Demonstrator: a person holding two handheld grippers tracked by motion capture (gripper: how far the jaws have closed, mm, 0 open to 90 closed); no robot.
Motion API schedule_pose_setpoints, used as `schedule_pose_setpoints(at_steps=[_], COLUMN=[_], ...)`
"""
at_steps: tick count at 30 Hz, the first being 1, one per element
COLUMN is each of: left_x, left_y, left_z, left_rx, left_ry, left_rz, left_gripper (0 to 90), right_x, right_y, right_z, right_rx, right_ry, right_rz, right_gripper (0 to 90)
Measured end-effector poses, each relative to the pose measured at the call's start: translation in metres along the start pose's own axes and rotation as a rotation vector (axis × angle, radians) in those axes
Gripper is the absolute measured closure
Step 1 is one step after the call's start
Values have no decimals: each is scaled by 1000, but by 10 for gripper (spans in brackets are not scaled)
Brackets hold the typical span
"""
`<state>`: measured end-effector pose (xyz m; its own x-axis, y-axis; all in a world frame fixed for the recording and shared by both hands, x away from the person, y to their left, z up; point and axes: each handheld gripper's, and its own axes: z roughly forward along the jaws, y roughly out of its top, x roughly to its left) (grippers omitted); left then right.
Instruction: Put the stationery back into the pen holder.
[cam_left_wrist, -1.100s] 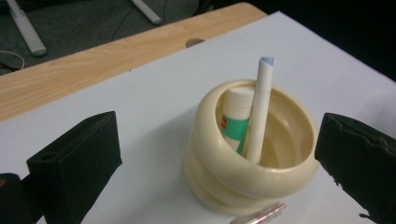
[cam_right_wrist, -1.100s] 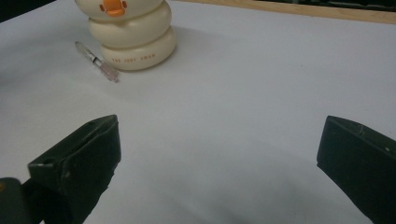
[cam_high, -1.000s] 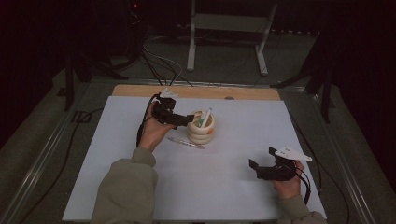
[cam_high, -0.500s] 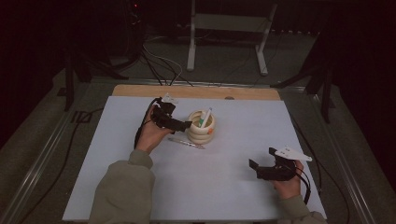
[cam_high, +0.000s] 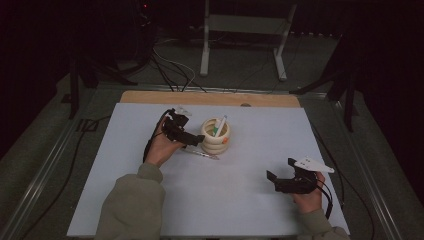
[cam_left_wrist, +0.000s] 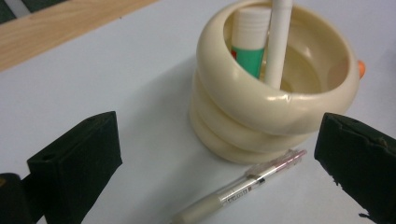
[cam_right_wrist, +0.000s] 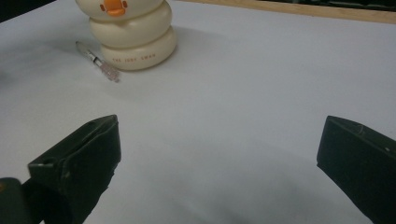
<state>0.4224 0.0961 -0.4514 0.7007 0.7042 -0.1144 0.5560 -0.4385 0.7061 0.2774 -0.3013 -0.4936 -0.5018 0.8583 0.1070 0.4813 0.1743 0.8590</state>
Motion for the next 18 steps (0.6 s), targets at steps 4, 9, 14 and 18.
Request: schedule_pose_setpoints(at_steps=[4,9,14,18], left_x=[0,0,-2,-1], left_y=[-3,-5,-6,-7], left_z=[3,6,9,11], left_rx=[18,40,58,85], left_ry=[-7,-9,-19,-26], left_rz=[2,14,35,61], left_gripper=[11,14,25,57], right_x=[0,0,0,0], right_y=[0,0,0,0], right_z=[0,0,0,0], right_rx=[0,0,1,1], right_ry=[0,1,1,3], right_rz=[-1,-1,-1,0], right_gripper=[0,0,0,0])
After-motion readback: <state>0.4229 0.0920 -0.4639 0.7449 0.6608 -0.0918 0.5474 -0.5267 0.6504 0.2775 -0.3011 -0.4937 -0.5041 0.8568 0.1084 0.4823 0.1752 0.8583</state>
